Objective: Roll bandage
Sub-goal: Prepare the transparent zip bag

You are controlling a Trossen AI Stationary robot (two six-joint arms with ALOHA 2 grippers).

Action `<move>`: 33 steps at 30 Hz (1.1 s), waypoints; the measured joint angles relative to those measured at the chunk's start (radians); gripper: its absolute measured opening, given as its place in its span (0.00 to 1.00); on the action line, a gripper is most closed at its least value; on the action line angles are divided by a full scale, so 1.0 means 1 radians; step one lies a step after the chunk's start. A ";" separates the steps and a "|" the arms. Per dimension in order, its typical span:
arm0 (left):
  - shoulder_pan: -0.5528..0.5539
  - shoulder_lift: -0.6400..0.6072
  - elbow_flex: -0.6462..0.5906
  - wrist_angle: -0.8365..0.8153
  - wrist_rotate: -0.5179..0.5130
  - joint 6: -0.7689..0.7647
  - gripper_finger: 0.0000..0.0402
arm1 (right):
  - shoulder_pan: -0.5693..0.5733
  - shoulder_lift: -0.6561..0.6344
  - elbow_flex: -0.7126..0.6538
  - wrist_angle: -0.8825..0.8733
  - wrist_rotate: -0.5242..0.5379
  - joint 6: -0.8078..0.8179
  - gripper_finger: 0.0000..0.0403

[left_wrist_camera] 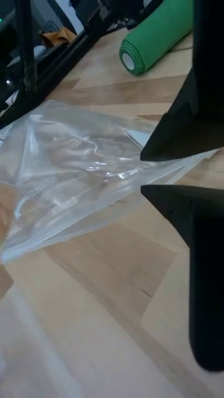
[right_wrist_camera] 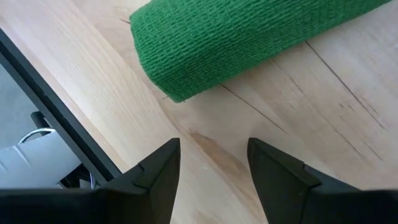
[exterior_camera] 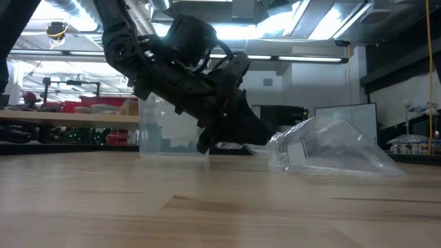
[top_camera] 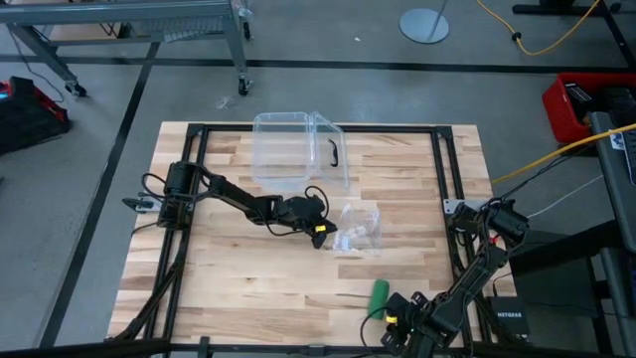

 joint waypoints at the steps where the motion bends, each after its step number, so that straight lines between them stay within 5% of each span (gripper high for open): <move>1: 0.000 0.001 0.000 -0.001 0.005 -0.007 0.19 | 0.000 0.000 0.000 0.000 0.000 0.000 0.47; 10: -0.011 0.045 0.016 0.022 0.014 -0.021 0.32 | 0.000 0.000 0.000 0.001 0.000 0.000 0.47; 33: -0.035 0.160 0.169 0.023 0.018 0.019 0.21 | 0.000 0.000 0.000 0.001 0.000 -0.001 0.47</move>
